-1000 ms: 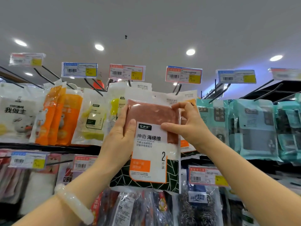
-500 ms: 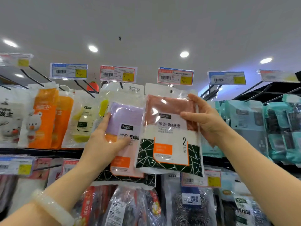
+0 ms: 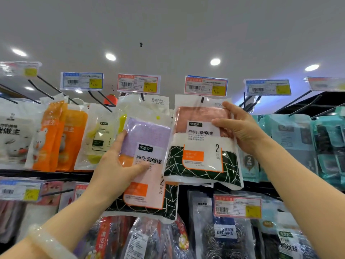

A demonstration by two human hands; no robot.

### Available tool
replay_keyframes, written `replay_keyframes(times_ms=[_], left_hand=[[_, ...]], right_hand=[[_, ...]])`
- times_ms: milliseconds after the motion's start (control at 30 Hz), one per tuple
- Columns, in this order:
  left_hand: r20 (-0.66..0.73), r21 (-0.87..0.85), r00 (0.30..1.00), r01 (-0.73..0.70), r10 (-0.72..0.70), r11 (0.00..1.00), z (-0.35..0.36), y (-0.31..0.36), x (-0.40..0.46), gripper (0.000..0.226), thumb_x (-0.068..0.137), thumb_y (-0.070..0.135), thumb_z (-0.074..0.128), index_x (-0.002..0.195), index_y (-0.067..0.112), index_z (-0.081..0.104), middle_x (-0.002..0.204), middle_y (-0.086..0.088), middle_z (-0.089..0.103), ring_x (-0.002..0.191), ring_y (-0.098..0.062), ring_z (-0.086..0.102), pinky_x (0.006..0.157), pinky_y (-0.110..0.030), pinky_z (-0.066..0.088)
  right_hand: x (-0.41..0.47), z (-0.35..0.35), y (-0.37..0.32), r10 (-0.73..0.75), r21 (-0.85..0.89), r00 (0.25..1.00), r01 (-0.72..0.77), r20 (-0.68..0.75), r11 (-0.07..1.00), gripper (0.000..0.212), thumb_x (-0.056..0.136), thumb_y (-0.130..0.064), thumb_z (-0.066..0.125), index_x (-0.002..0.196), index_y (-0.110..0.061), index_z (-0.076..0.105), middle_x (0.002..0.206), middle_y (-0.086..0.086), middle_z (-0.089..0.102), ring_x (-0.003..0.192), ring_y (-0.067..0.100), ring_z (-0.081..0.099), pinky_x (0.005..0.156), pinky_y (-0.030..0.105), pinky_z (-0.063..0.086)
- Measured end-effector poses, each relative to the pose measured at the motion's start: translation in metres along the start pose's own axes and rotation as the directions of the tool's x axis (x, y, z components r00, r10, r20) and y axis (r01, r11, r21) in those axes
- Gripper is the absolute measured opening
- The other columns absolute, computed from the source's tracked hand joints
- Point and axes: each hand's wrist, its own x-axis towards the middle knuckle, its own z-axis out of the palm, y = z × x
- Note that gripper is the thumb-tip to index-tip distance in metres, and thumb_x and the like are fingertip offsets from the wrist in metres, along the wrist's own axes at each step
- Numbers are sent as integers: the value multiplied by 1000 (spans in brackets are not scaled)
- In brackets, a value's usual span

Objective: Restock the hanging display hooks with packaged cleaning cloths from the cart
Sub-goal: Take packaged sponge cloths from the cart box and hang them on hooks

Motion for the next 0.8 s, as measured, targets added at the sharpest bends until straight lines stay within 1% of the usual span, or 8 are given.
replay_keyframes(times_ms=[167, 300, 433, 500, 567, 667, 733, 800], left_hand=[[-4, -3, 1000, 30, -30, 1000, -6, -3, 1, 100, 70, 14, 80, 147, 40, 21, 105, 13, 62, 78, -13, 71, 64, -35, 58], [-28, 34, 999, 37, -36, 999, -19, -5, 0, 99, 70, 16, 80, 146, 42, 22, 99, 21, 57, 74, -9, 70, 57, -28, 57], [-102, 49, 995, -17, 22, 999, -38, -8, -1, 96, 67, 14, 83, 143, 40, 30, 123, 9, 57, 93, -10, 65, 71, -33, 58], [-107, 21, 994, -21, 23, 1000, -41, -8, -3, 95, 67, 14, 83, 142, 41, 31, 129, 5, 57, 98, -16, 66, 78, -43, 58], [-103, 11, 994, -27, 28, 1000, -39, -7, -6, 94, 68, 15, 83, 142, 41, 31, 130, 4, 56, 100, -19, 65, 80, -45, 58], [-77, -8, 997, -26, 25, 1000, -31, -4, -8, 93, 70, 16, 82, 141, 42, 29, 129, 6, 56, 97, -16, 66, 76, -41, 59], [-57, -35, 998, -30, 28, 999, -24, 0, -10, 92, 70, 15, 82, 141, 42, 30, 125, 12, 56, 93, -15, 68, 74, -41, 60], [-39, -61, 999, -39, 37, 997, -13, 4, -11, 89, 70, 15, 81, 138, 44, 32, 118, 23, 53, 89, -12, 70, 70, -37, 61]], right_hand=[[9, -5, 9, 62, -33, 998, -61, 12, 998, 96, 58, -3, 76, 143, -16, 33, 131, 13, 47, 100, 32, 65, 76, 36, 59], [22, -13, 23, 118, -139, 993, -118, -8, 983, 81, 69, 3, 73, 138, -25, 40, 125, 13, 53, 98, 31, 66, 77, 37, 58], [35, -7, 41, 45, -336, 994, -78, -103, 939, 76, 77, 6, 68, 139, -29, 40, 127, 6, 50, 87, 16, 63, 66, 26, 54], [41, -3, 49, 29, -411, 989, -88, -147, 907, 74, 79, 3, 67, 141, -28, 39, 134, 10, 46, 99, 22, 60, 76, 33, 55], [44, 1, 53, 7, -579, 981, -119, -192, 806, 70, 81, -4, 67, 141, -27, 38, 139, 15, 40, 114, 31, 53, 96, 43, 49], [36, 8, 50, -58, -807, 968, -171, -245, 565, 62, 82, -18, 66, 139, -25, 41, 136, 20, 31, 120, 38, 43, 107, 41, 37], [23, 16, 44, -235, -826, 945, -58, -226, 560, 50, 83, -24, 66, 131, -16, 52, 124, 18, 44, 114, 30, 45, 104, 41, 37], [6, 26, 35, -323, -702, 937, 139, -136, 698, 29, 85, -25, 65, 111, -14, 61, 106, 8, 60, 94, 19, 55, 83, 32, 48]])
